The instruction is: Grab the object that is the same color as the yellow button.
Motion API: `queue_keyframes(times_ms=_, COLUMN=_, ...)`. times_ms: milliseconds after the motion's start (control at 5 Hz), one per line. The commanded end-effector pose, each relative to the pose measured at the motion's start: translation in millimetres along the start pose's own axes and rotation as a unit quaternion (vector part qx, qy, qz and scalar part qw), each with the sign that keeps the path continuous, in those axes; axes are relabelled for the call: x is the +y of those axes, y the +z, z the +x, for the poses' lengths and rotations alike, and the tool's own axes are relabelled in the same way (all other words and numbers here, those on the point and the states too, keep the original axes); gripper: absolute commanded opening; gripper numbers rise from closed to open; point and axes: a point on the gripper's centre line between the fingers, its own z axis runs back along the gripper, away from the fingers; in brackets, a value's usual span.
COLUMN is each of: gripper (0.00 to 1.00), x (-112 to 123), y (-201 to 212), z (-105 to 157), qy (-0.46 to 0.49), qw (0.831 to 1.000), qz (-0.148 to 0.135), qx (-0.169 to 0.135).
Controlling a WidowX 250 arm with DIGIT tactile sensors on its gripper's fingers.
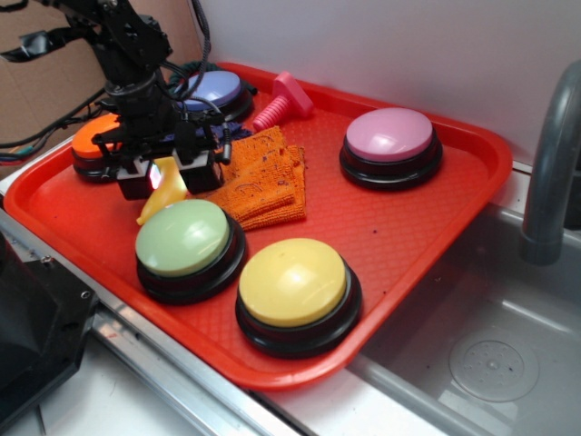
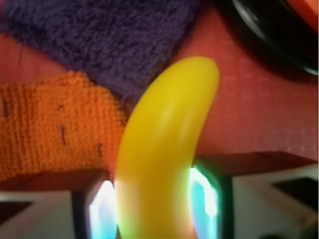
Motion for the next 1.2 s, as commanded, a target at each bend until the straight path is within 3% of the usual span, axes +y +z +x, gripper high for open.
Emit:
queue_keyframes(times_ms=0, gripper=0.0, x=-8.1, y=57.5, z=9.0, qy=-0.131, qw=0.99, qz=0.028, qx=-0.031)
queue_keyframes(times_ms=200, gripper=0.0, x=-16.3, y=88.7, z=9.6, qy=-0.215, qw=0.975, qz=0.046, qx=-0.038)
queue_keyframes(times_ms=600, gripper=0.0, x=-35.3, y=140.8, z=-8.2, qy=-0.32, qw=0.945, qz=-0.019, qx=-0.068)
queue_keyframes(times_ms=800, gripper=0.0, x=-32.6, y=147.7, z=-11.9, qy=-0.277, qw=0.958, qz=-0.041, qx=-0.067)
queue_keyframes(times_ms=1000, gripper=0.0, x=-23.5, y=148.1, z=-0.9, qy=-0.224, qw=0.972, qz=-0.038, qx=-0.062)
